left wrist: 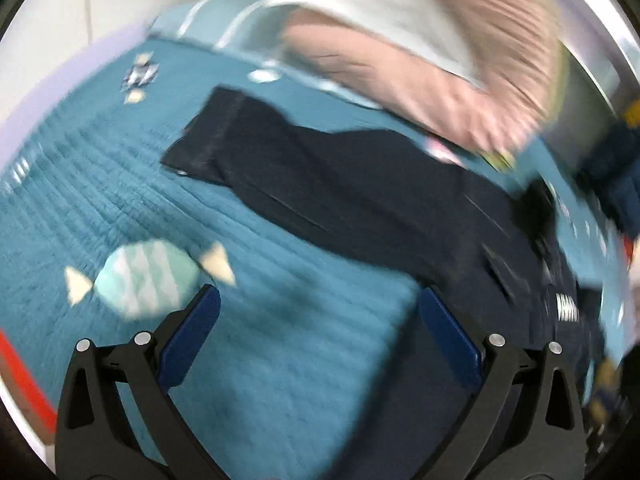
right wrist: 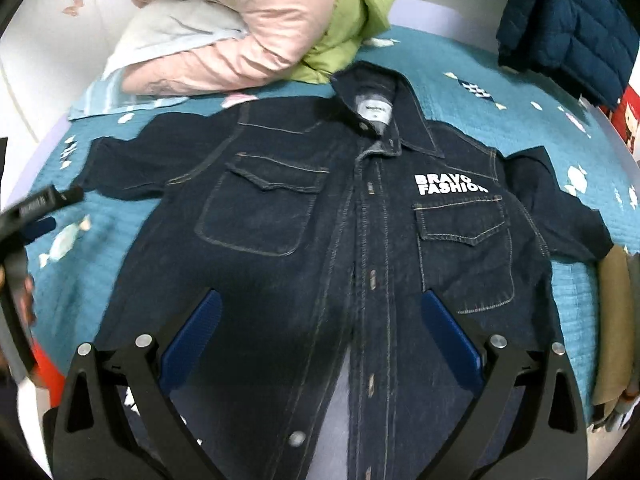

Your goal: Fold large clothes

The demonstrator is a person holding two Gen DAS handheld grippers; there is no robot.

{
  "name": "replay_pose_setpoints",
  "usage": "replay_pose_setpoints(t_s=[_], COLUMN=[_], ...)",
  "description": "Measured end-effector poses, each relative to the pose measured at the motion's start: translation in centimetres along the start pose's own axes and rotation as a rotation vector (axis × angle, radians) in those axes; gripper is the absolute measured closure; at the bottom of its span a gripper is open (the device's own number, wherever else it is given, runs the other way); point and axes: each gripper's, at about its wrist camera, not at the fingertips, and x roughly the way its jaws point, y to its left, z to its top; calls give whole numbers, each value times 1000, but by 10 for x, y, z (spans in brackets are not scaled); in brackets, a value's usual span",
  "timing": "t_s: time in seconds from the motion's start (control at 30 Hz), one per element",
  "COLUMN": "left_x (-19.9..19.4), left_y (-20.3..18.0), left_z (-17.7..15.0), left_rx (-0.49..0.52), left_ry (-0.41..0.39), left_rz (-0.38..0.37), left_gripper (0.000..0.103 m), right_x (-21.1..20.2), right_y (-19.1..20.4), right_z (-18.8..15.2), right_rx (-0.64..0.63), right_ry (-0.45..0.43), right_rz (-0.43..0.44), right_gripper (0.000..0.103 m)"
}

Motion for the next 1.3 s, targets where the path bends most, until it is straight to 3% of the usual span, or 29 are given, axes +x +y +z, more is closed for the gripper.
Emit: replay_pose_setpoints(t_s=[0.1,0.2,0.3,0.53,0.57,0.6,0.63,0.7,0.83,0.9,0.93,1.07,1.17,1.2,1.3], left_x=[32,53,71,82,81,79,79,75,55,43,36,7,-22,-30,-54], left_y=[47,66,87,96,96,97,95,97,95,89,86,71,53,45,18], left_z=[32,52,66,95,98,100,101,100,95,95,95,93,88,88,83], left_rx=[-150,-167,-288,-314,-317,-319,-319,-314,-278,-249,-235,-191,-147,-118,-41], left_ry=[2,-14,-10,-56,-72,-79,-78,-82,-117,-140,-153,-196,-236,-253,-287], left_rz=[-17,11,-20,-8,-24,-24,-14,-18,-30,-69,-83,-172,-272,-289,-342], left_gripper=[4,4,4,7,11,28,37,65,86,88,88,89,89,89,89], right_x=[14,22,28,35,36,37,38,37,36,39,42,69,102,113,141], right_y=[-14,-25,-43,-76,-78,-82,-82,-82,-71,-62,-56,-22,14,27,65], right_z=[1,-1,-2,-13,-14,-15,-14,-12,6,16,23,52,73,80,97], right_rx=[5,-21,6,71,80,92,96,101,99,107,111,127,115,120,116], right_ry=[-13,-38,-38,-24,-20,-18,-16,-31,-101,-120,-130,-90,4,26,73], right_rz=[-68,-136,-149,-185,-182,-172,-164,-133,-53,-3,46,231,349,393,494], right_gripper=[7,7,7,7,7,7,7,7,7,9,13,56,88,95,100])
